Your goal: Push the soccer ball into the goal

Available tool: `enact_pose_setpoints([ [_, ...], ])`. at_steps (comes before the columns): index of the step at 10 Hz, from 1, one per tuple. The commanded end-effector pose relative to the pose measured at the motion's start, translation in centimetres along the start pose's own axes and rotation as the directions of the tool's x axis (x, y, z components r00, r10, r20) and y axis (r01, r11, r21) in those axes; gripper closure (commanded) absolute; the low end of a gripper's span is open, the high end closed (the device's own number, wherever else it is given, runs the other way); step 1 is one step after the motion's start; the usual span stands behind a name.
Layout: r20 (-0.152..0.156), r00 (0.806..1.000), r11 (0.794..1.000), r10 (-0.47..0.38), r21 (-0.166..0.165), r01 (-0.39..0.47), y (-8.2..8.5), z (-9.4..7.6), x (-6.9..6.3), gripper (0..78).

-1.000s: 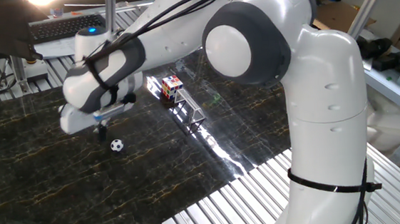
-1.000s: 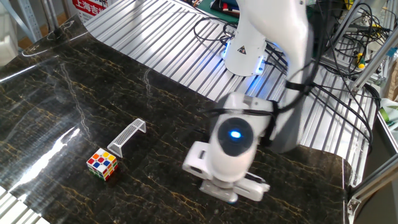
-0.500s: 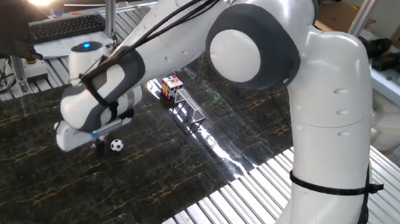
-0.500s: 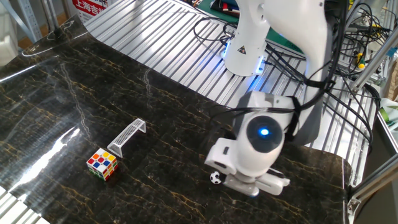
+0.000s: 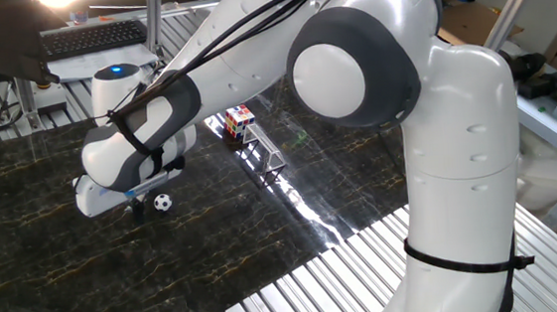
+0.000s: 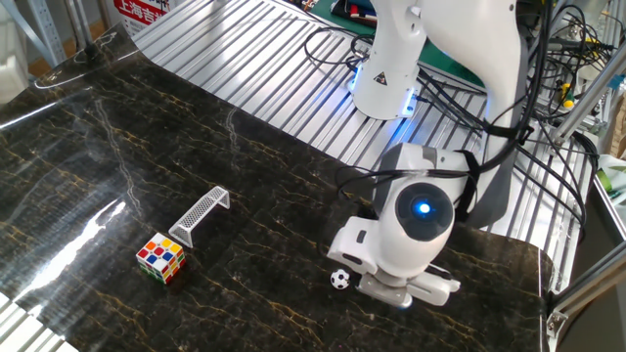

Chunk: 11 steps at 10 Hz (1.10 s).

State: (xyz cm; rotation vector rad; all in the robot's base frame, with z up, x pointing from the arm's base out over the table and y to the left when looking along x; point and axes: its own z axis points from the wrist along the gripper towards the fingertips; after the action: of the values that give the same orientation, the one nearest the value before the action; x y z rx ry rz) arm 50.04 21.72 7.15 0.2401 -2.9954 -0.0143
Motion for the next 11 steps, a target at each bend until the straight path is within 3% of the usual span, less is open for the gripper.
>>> enact_pose_setpoints([
  [1, 0.005, 1.000, 1.000, -0.012, -0.003, 0.012, -1.1, 0.0, -0.3, 77.6],
  [4, 0.001, 1.000, 1.000, -0.031, 0.005, 0.031, -2.5, -0.6, -1.3, 77.6],
  [6, 0.001, 0.998, 0.998, -0.063, 0.014, 0.063, -5.1, -0.6, -1.8, 77.6],
  [7, -0.001, 0.997, 0.997, -0.077, 0.032, 0.077, -7.4, -0.6, -1.9, 77.6],
  [8, 0.001, 0.997, 0.997, -0.078, 0.026, 0.078, -10.4, -0.5, -1.7, 77.6],
  [10, -0.009, 0.997, 0.996, -0.076, 0.038, 0.076, -17.0, -2.2, -1.3, 77.6],
  [11, -0.009, 0.997, 0.997, -0.078, 0.020, 0.079, -18.9, -3.1, -1.1, 77.6],
])
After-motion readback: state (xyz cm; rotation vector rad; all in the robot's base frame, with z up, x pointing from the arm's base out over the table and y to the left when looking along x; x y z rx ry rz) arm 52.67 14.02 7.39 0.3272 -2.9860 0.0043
